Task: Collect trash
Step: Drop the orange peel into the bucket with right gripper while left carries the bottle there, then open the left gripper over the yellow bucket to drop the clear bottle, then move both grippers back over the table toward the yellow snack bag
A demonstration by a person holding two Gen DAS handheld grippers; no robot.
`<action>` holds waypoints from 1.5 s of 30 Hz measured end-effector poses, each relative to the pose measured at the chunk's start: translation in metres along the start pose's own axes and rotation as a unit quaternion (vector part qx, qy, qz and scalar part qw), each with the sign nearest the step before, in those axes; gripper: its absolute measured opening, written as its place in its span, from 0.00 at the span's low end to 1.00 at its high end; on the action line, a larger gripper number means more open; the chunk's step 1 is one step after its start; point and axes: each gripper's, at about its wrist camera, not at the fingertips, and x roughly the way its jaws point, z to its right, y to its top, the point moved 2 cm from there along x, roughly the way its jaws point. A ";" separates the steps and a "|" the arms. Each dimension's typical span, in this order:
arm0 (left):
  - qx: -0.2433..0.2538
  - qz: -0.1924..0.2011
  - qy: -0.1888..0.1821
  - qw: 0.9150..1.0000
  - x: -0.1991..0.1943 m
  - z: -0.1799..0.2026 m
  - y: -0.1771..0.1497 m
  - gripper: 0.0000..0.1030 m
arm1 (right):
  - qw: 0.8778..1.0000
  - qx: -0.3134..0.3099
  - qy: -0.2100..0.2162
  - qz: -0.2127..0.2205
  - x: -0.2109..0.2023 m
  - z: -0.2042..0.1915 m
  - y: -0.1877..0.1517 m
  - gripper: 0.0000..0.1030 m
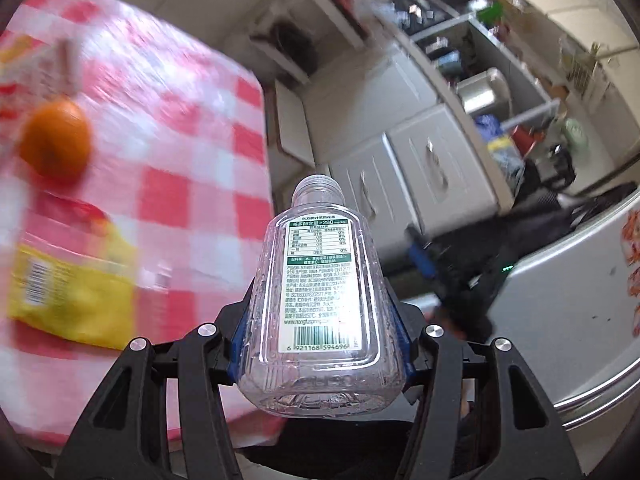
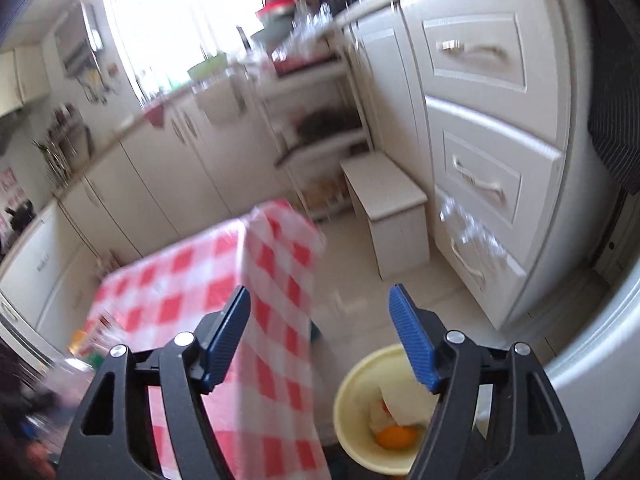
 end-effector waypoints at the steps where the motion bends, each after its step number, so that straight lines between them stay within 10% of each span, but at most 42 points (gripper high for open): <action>1: 0.001 -0.015 0.003 1.000 0.020 0.006 -0.005 0.51 | 1.000 0.003 0.005 0.015 -0.007 0.000 0.004 0.68; 10: 0.008 -0.130 0.090 0.987 0.213 0.039 -0.045 0.55 | 0.996 0.037 -0.020 0.077 -0.029 0.030 0.028 0.68; 15: 0.020 -0.131 0.121 0.984 0.231 0.043 -0.047 0.69 | 0.996 0.029 -0.024 0.079 -0.029 0.030 0.031 0.68; 25: 0.175 -0.017 0.264 0.948 0.104 0.071 -0.033 0.82 | 0.997 0.009 -0.023 0.079 -0.024 0.002 0.029 0.74; 33: 0.237 0.137 0.422 0.864 -0.079 0.054 -0.040 0.88 | 0.991 -0.062 0.036 0.116 -0.052 -0.094 0.003 0.83; 38: 0.203 0.201 0.466 0.838 -0.179 0.025 -0.059 0.92 | 0.979 -0.117 0.103 0.129 -0.075 -0.164 -0.043 0.87; 45: 0.138 0.242 0.464 0.841 -0.239 -0.025 -0.085 0.92 | 0.962 -0.201 0.132 0.128 -0.094 -0.234 -0.108 0.89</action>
